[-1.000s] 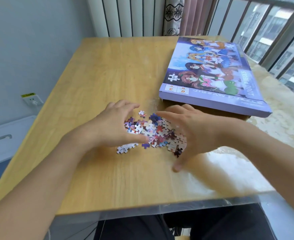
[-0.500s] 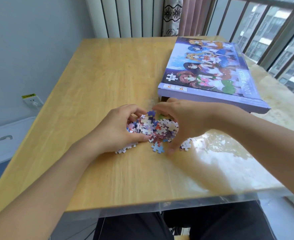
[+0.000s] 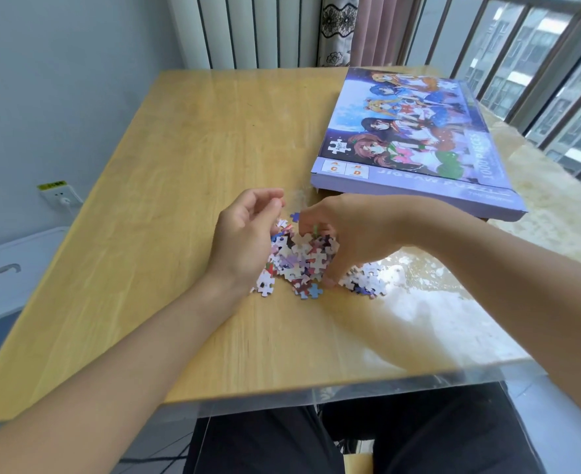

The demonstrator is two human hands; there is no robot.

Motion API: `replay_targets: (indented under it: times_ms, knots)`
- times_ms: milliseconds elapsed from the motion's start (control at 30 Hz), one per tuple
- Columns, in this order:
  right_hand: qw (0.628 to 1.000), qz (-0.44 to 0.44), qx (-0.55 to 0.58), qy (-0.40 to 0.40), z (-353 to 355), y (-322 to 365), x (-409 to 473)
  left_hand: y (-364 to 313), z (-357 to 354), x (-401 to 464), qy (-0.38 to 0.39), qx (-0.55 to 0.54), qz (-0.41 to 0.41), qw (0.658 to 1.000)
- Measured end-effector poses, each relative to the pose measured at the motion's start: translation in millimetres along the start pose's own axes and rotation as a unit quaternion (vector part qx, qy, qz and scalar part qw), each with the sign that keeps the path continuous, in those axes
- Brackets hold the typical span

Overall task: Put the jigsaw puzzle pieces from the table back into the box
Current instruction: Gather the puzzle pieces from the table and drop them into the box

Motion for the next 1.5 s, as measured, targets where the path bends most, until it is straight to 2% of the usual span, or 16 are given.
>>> replay_targets:
  times_ms: [133, 233, 333, 400, 467, 533, 600, 667, 733, 800, 867, 933, 1100, 1300, 1500]
  knots:
    - [0.998, 0.007, 0.039, -0.051, 3.5, -2.7, -3.1, 5.5, -12.9, 3.4, -0.035, -0.085, 0.059, 0.994]
    - [0.992, 0.017, 0.117, -0.042, 7.2, -5.7, -4.8, 7.7, -20.9, 4.8, -0.04, -0.134, 0.082, 0.987]
    - [0.978, 0.031, 0.196, -0.07, 26.0, -5.0, -8.8, 12.3, -21.3, 5.8, -0.044, -0.186, 0.101, 0.976]
    - [0.96, 0.047, 0.265, -0.082, 42.6, 3.7, -9.1, 16.2, -22.0, 6.4, -0.05, -0.236, 0.127, 0.962]
    - [0.951, 0.06, 0.29, -0.094, 56.3, 19.7, -3.7, 17.5, -24.1, 4.5, -0.06, -0.317, 0.165, 0.932]
    - [0.956, 0.062, 0.273, -0.09, 61.0, 41.4, 3.5, 17.2, -24.2, 1.4, -0.075, -0.387, 0.199, 0.897]
    - [0.966, 0.074, 0.222, -0.104, 64.3, 60.1, 5.9, 18.7, -19.1, -0.4, -0.097, -0.417, 0.212, 0.879]
    - [0.969, 0.09, 0.14, -0.181, 75.1, 64.2, -7.5, 22.6, -13.2, -1.0, -0.12, -0.44, 0.217, 0.863]
    - [0.957, 0.111, 0.13, -0.234, 82.3, 53.2, -28.9, 25.7, -10.2, -0.1, -0.129, -0.464, 0.223, 0.848]
    - [0.97, 0.096, 0.124, -0.185, 64.8, 32.0, -38.1, 29.9, -6.0, 0.7, -0.135, -0.463, 0.233, 0.844]
    - [0.995, 0.05, 0.047, -0.073, 22.1, 16.1, -37.4, 32.4, -2.5, 1.5, -0.14, -0.45, 0.235, 0.85]
    - [0.999, 0.027, 0.005, -0.031, -8.0, 11.6, -34.2, 33.0, 0.2, 1.7, -0.153, -0.456, 0.233, 0.845]
    - [0.997, 0.057, -0.011, -0.06, -8.3, 27.6, -16.7, 32.9, 6.8, 2.7, -0.174, -0.483, 0.231, 0.827]
    - [0.993, 0.084, 0.02, -0.086, 4.2, 29.9, -15.2, 33.9, 9.9, 1.5, -0.162, -0.475, 0.231, 0.833]
    - [0.981, 0.053, 0.134, -0.132, 20.0, 3.6, -4.6, 36.8, 5.4, 1.6, -0.153, -0.473, 0.23, 0.836]
Point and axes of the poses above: each hand's wrist, its own x-axis towards the middle knuckle, its own z-axis out of the back of the hand, y = z × x, the point moved 10 cm from there along x, towards the middle knuckle, and after that the axes turned 14 degrees about -z, right-handed, at the moved point
